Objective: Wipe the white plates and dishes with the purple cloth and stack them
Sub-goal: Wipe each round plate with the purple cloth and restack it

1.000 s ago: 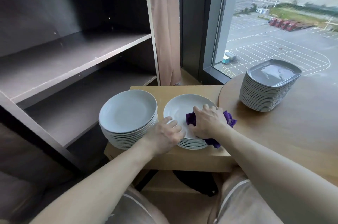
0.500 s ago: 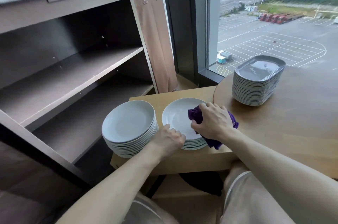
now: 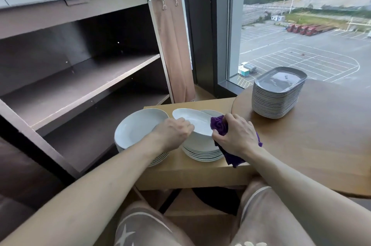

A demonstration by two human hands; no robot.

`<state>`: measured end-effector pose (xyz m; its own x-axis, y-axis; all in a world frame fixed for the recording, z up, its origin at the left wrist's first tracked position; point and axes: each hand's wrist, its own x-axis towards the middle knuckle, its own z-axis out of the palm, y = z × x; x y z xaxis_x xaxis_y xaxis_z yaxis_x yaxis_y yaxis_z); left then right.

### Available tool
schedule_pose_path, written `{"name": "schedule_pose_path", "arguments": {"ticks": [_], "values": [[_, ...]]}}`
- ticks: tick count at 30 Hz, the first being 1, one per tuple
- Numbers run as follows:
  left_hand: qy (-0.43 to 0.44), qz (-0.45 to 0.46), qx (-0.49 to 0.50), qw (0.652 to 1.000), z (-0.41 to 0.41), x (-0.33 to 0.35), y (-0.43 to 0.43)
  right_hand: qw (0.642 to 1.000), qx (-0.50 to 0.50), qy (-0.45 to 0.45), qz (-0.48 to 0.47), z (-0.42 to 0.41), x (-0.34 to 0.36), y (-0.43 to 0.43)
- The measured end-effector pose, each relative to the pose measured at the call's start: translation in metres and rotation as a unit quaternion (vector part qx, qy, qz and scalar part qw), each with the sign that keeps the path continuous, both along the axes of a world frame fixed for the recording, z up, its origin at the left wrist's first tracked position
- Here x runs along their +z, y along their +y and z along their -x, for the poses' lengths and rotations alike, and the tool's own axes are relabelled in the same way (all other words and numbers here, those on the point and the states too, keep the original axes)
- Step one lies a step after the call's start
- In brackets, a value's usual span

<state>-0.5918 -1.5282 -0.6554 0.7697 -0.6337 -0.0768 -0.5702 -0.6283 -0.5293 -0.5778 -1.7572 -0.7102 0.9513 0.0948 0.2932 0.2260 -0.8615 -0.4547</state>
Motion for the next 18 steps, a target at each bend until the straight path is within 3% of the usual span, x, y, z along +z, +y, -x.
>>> {"name": "schedule_pose_path", "arguments": {"ticks": [4, 12, 18], "values": [[-0.011, -0.014, -0.006, 1.0, 0.002, 0.016, 0.003, 1.0, -0.001, 0.002, -0.025, 0.008, 0.002, 0.008], [-0.114, -0.152, -0.123, 0.974, 0.006, 0.048, -0.001, 0.995, -0.017, 0.012, -0.095, 0.024, -0.012, 0.017], [-0.167, -0.152, -0.077, 0.971, 0.017, 0.058, 0.017, 0.987, -0.047, 0.042, -0.145, 0.027, -0.016, 0.017]]}}
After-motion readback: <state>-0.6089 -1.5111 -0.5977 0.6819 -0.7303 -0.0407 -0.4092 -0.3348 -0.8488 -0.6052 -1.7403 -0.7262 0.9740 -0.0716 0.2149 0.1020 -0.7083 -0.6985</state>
